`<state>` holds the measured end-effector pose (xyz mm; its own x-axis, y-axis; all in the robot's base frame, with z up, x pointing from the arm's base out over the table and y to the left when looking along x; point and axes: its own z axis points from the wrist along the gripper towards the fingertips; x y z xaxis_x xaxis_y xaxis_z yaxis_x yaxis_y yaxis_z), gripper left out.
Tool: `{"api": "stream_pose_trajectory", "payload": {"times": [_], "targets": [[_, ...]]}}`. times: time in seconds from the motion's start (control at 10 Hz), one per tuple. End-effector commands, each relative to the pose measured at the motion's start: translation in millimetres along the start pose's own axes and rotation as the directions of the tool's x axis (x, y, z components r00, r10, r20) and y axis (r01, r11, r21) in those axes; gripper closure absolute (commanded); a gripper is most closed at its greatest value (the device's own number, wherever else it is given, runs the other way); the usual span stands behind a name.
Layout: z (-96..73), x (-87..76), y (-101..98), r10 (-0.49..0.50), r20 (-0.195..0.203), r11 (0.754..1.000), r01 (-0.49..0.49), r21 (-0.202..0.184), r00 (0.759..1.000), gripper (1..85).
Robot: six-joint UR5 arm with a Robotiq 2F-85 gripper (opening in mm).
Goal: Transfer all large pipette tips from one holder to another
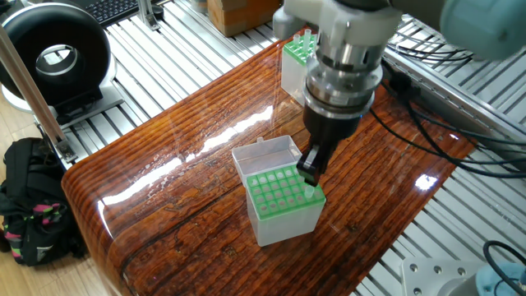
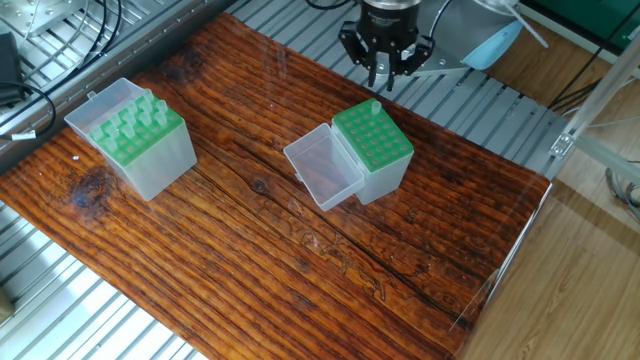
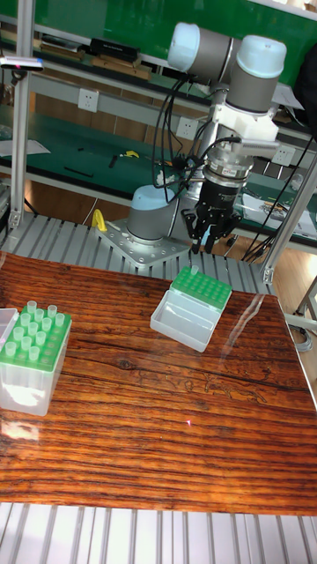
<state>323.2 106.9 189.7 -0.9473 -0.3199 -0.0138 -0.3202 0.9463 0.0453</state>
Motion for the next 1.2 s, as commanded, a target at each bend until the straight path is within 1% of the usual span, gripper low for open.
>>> {"api": "stream_pose_trajectory", "payload": {"times": [0.0, 0.1, 0.3, 0.5, 0.7, 1.1], "targets": [[10.8, -2.0, -0.1, 0.002, 0.034, 1.0, -0.003, 0.029, 0.999, 53.0], [15.6, 0.2, 0.6, 0.008, 0.048, 1.0, -0.009, 0.03, 0.999, 53.0], [23.5, 3.7, 6.4, 0.023, 0.061, 0.999, -0.025, 0.021, 0.998, 53.0], [25.5, 3.6, 9.4, 0.035, 0.048, 0.999, -0.035, 0.012, 0.998, 53.0], [25.6, -1.8, 3.4, 0.031, 0.049, 0.999, -0.032, 0.025, 0.998, 53.0], [29.4, -2.9, -0.3, 0.044, 0.051, 0.998, -0.046, 0.039, 0.998, 53.3]]}}
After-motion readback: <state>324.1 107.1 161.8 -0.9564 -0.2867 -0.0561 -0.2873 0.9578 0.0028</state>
